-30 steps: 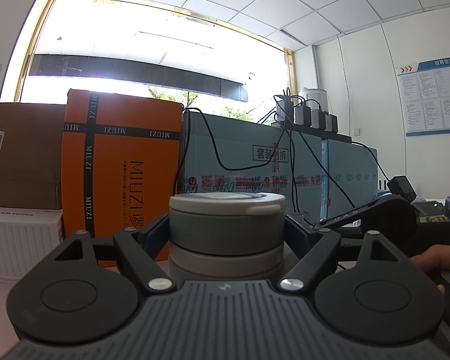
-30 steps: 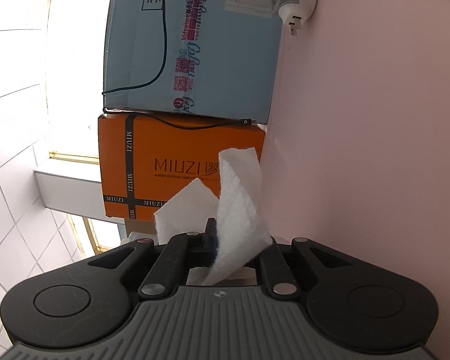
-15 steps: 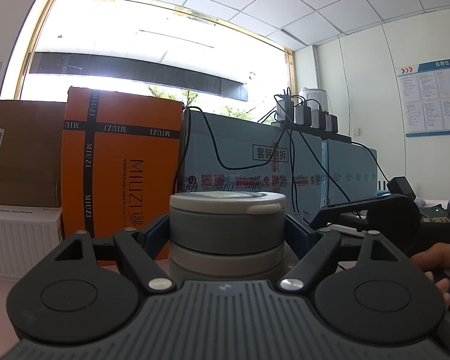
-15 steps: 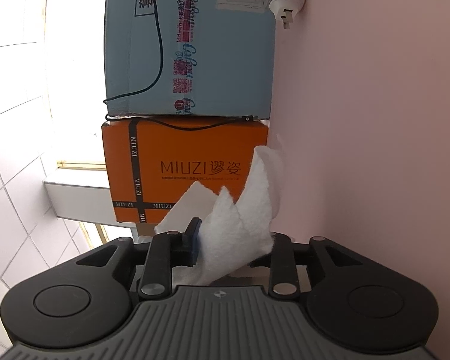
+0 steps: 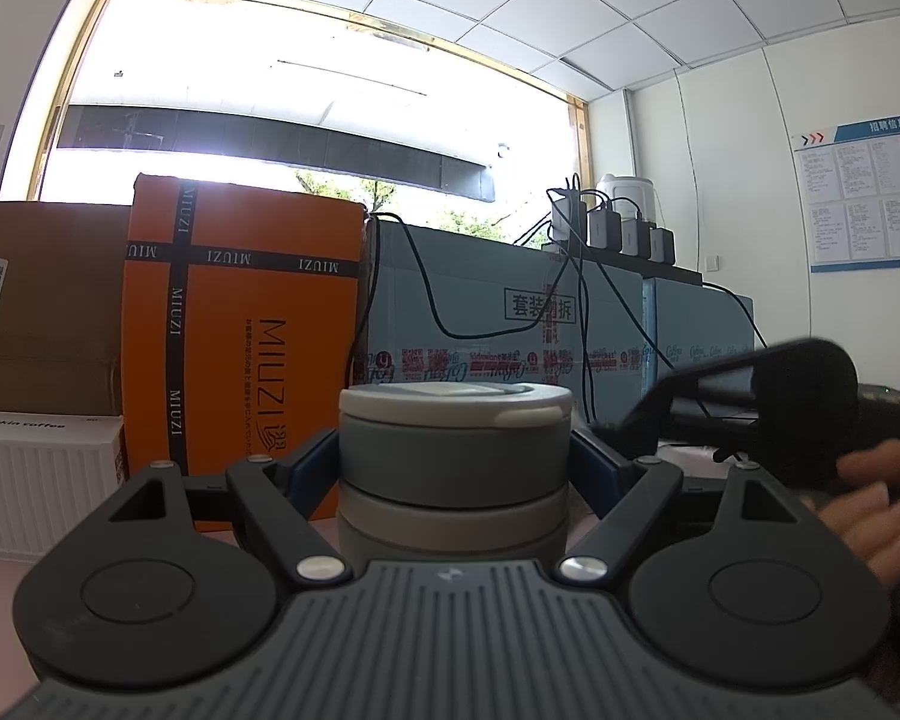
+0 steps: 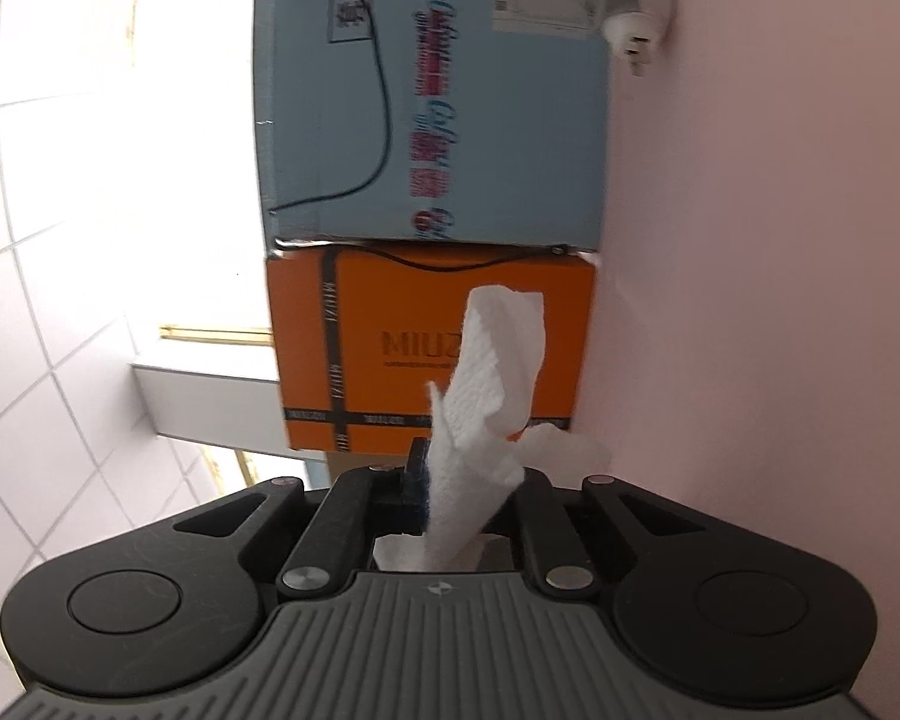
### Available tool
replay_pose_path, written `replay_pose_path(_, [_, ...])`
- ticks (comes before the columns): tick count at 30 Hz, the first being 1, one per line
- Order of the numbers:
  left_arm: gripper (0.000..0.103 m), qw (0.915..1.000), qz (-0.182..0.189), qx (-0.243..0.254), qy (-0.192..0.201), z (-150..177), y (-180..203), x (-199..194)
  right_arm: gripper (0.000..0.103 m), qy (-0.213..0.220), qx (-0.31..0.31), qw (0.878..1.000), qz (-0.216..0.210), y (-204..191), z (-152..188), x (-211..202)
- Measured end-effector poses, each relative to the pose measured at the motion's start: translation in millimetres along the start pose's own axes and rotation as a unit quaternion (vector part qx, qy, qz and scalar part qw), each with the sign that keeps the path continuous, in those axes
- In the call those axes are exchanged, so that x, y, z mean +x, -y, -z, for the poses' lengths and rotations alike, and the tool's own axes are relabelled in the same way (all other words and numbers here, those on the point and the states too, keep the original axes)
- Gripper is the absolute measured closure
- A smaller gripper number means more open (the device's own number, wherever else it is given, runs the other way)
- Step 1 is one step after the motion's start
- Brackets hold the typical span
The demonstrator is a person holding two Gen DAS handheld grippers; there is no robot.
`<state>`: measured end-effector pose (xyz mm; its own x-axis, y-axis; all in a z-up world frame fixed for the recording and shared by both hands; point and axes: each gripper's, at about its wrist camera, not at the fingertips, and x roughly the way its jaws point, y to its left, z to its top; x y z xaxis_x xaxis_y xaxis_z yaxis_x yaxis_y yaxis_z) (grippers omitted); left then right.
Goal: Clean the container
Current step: 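Rub the towel against the mug side with the right gripper, then roll the right gripper and wipe the towel around the mug body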
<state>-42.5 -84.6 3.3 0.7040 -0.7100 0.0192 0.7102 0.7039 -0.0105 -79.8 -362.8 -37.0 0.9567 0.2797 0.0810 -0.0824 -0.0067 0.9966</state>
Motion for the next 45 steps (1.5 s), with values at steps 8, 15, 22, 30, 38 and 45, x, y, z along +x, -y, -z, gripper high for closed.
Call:
replay_pose_path(8, [0.024,1.0000,0.000,-0.001,0.000,0.0,-1.8,0.0,0.095,-0.006,-0.047,0.998,0.029,-12.8,-0.2,19.2])
replay_pose_path(15, [0.024,1.0000,0.000,-0.001,-0.001,0.1,-2.2,1.0,0.095,-0.018,-0.065,0.995,0.075,0.9,2.4,19.0])
replay_pose_path(22, [0.023,1.0000,0.001,-0.001,-0.005,0.1,-2.4,1.9,0.095,-0.024,-0.060,0.993,0.102,15.0,7.1,12.2])
replay_pose_path(30, [0.023,0.9999,0.003,0.001,-0.011,0.3,-1.7,3.8,0.095,-0.026,-0.046,0.997,0.053,5.5,9.8,-6.4])
replay_pose_path(38, [0.023,0.9999,0.002,-0.001,-0.011,0.7,-1.8,2.8,0.095,-0.024,-0.074,0.996,0.044,-10.4,10.3,6.0])
replay_pose_path(45, [0.023,0.9999,0.002,-0.003,-0.012,0.5,-1.5,2.2,0.095,-0.024,-0.072,0.994,0.079,2.5,11.3,16.8])
